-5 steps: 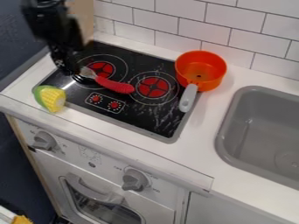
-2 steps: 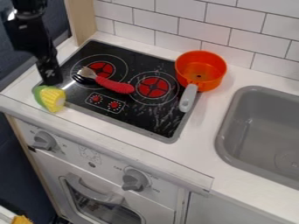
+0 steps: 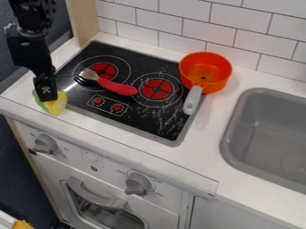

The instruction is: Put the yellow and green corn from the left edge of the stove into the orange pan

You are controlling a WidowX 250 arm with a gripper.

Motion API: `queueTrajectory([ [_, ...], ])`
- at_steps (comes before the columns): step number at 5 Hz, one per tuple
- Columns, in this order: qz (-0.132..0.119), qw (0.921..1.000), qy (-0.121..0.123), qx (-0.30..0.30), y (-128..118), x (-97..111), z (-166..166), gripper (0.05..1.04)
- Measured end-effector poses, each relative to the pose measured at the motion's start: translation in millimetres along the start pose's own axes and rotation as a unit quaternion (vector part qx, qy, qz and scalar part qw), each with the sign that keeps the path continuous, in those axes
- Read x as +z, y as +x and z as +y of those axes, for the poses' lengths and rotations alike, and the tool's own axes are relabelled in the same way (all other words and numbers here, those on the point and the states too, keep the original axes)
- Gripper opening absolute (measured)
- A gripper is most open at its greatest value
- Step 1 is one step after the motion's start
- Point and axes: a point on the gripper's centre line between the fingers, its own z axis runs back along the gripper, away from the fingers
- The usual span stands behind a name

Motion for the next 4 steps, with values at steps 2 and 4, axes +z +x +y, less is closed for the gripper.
queueTrajectory([
  [2,-0.016,0.9995,0.026,-0.012,-1.2,-22.2,0.8,0.948],
  [4,-0.002,0.9993,0.031,-0.021,-2.7,-24.4,-0.7,0.722],
])
